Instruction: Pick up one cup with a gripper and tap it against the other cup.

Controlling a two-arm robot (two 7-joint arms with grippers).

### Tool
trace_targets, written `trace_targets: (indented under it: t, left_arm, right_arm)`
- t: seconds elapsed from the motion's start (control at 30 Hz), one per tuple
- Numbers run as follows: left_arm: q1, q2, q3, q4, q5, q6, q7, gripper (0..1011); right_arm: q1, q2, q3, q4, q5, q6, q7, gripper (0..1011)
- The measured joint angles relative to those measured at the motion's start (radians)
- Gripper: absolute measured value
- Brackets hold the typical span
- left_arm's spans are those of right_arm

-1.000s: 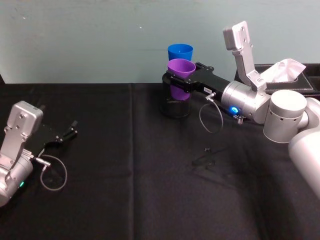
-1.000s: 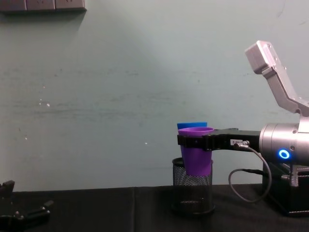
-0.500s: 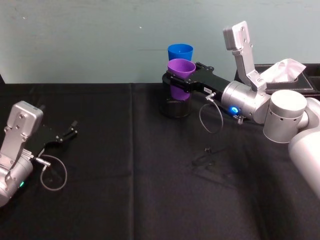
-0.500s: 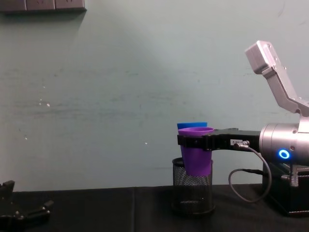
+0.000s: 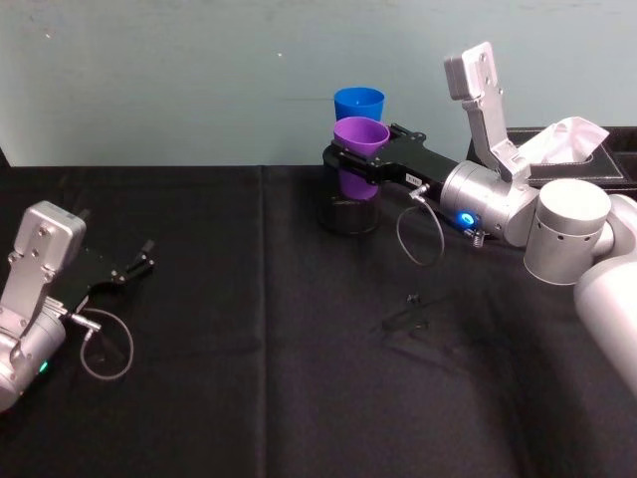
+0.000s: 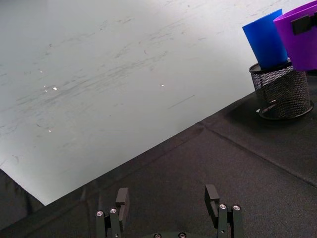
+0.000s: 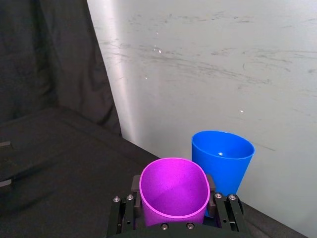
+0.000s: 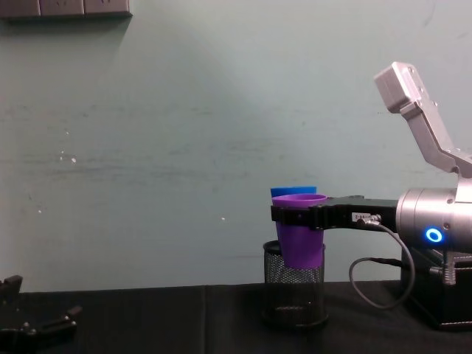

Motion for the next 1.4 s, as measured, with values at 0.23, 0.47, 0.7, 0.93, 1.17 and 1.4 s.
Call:
trace_targets:
  t: [0.23,0.47,0.7,0.93,1.17,1.4]
  left_arm:
    - [0.0,0.0,0.0,0.0,0.0,0.0,0.0,1000]
    - [0.0,0.0,0.0,0.0,0.0,0.0,0.0,1000]
    - [0.0,0.0,0.0,0.0,0.0,0.0,0.0,1000]
    - [0.0,0.0,0.0,0.0,0.0,0.0,0.0,1000]
    - [0.0,0.0,0.0,0.0,0.0,0.0,0.0,1000]
    - [0.0,0.0,0.0,0.0,0.0,0.0,0.0,1000]
  right_arm:
    - [0.0,0.0,0.0,0.0,0.0,0.0,0.0,720]
    - [0.0,0.0,0.0,0.0,0.0,0.0,0.0,720]
    - [0.0,0.0,0.0,0.0,0.0,0.0,0.0,720]
    - [-0.01,0.006,0.0,-0.012,-0.001,-0.001,0.01,720]
    - [-0.079,0.047,0.003,-0.126,0.012,0.034,0.019,720]
    - [-0.154,0.103,0.008,-0.262,0.039,0.074,0.02,720]
